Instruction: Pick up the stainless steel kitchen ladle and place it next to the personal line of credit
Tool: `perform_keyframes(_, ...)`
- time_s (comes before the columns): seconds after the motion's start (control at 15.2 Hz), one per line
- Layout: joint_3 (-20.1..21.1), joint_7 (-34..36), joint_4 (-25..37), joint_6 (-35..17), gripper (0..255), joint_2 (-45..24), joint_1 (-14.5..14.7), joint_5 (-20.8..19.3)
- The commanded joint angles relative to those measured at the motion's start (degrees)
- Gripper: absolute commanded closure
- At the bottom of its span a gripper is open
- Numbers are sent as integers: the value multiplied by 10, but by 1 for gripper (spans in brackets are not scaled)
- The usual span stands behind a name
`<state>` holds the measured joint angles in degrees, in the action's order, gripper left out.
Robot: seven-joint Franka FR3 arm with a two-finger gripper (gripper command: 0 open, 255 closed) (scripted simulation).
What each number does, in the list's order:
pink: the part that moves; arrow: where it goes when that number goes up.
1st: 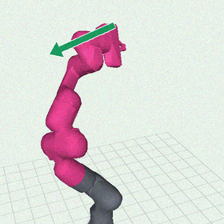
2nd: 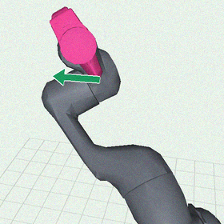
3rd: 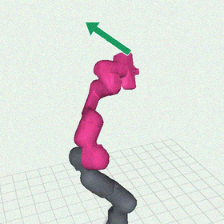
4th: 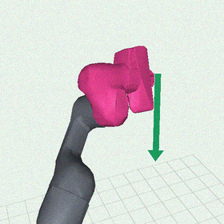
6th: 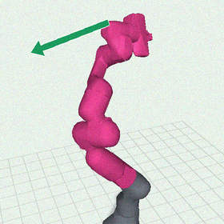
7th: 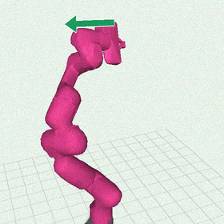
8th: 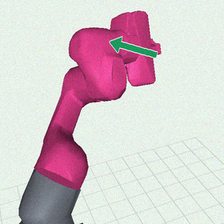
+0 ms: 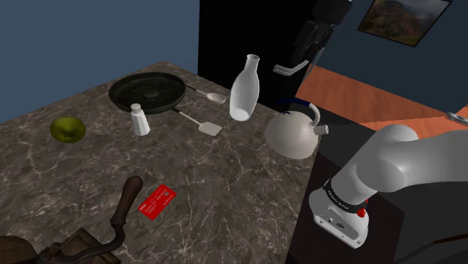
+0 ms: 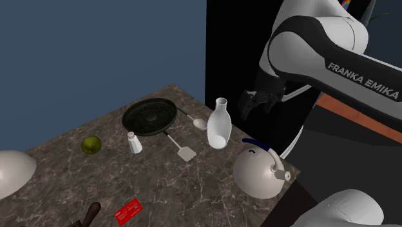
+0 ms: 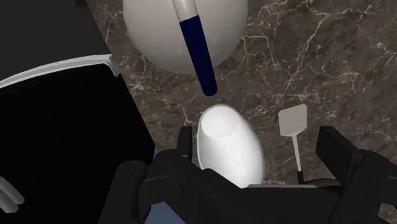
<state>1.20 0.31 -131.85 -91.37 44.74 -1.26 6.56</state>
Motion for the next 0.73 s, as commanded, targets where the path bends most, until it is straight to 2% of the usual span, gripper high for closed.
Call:
perform_keyframes(0.0, 0, 0, 0, 0, 0, 0, 0, 0)
perform_keyframes(0.66, 6, -43, 54, -131, 0, -205, 14, 1)
